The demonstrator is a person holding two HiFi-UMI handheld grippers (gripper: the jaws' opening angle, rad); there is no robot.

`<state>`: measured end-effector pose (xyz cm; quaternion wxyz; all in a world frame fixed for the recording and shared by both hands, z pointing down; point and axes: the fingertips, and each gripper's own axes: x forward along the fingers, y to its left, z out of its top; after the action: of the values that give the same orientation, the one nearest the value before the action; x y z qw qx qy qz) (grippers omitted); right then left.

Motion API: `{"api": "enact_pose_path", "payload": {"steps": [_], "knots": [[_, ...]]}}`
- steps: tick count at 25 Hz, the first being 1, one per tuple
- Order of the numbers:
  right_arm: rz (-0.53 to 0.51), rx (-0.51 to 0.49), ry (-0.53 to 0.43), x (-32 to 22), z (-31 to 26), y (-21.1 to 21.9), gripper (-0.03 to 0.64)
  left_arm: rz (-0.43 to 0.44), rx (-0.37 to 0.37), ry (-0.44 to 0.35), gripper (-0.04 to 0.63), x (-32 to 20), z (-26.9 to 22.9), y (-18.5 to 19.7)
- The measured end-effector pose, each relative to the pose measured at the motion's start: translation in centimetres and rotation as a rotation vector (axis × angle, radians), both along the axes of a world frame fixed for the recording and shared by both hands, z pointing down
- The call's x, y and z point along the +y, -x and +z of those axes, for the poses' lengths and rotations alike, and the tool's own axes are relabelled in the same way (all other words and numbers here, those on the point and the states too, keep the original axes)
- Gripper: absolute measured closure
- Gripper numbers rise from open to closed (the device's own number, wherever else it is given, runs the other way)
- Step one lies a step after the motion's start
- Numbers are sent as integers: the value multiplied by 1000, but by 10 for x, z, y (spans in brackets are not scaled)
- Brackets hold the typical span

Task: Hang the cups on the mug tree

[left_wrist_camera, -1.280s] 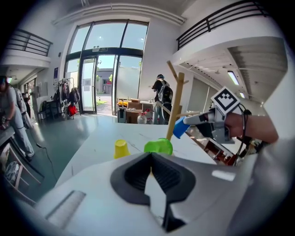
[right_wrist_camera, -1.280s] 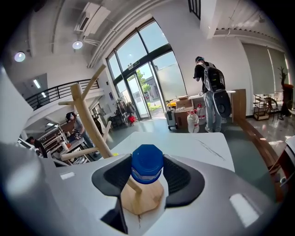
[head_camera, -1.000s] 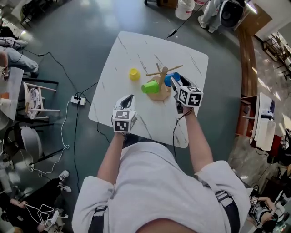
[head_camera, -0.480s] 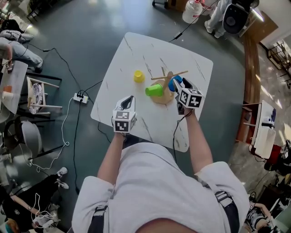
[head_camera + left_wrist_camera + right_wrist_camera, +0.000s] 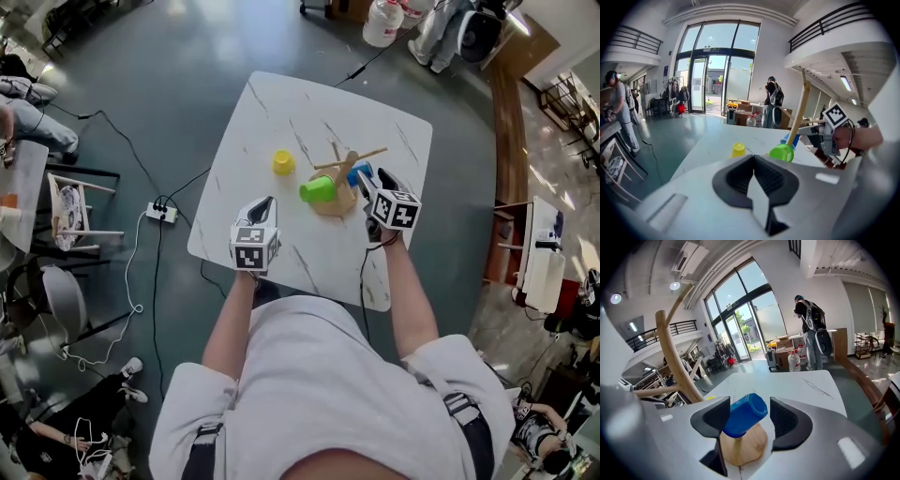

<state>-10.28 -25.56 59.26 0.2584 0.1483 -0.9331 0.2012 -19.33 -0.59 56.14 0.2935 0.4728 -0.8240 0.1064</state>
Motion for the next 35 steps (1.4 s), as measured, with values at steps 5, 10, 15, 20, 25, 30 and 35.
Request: {"api": "enact_pose_path", "payload": {"steps": [5, 10, 15, 20, 25, 30, 35], "knots": [[100, -17, 6, 6, -7, -13, 360, 30, 25, -22, 592, -2, 2, 34], [190, 58, -69, 25, -8, -49, 496, 40, 68, -50, 592, -4, 5, 69], [267, 109, -55, 70, 2, -62, 618, 130, 51, -54, 592, -22, 5, 100], [314, 133, -65, 115, -1, -54, 618, 238, 56, -65, 592, -45, 3, 124], [380, 157, -47, 152, -2, -58, 617, 301, 46, -52, 592, -50, 9, 135], [375, 174, -47, 175, -6, -52, 617, 368, 8, -78, 592, -56, 3, 141], [354, 184, -55, 177, -1, -52, 617, 371, 46, -71, 591, -54, 24, 133]]}}
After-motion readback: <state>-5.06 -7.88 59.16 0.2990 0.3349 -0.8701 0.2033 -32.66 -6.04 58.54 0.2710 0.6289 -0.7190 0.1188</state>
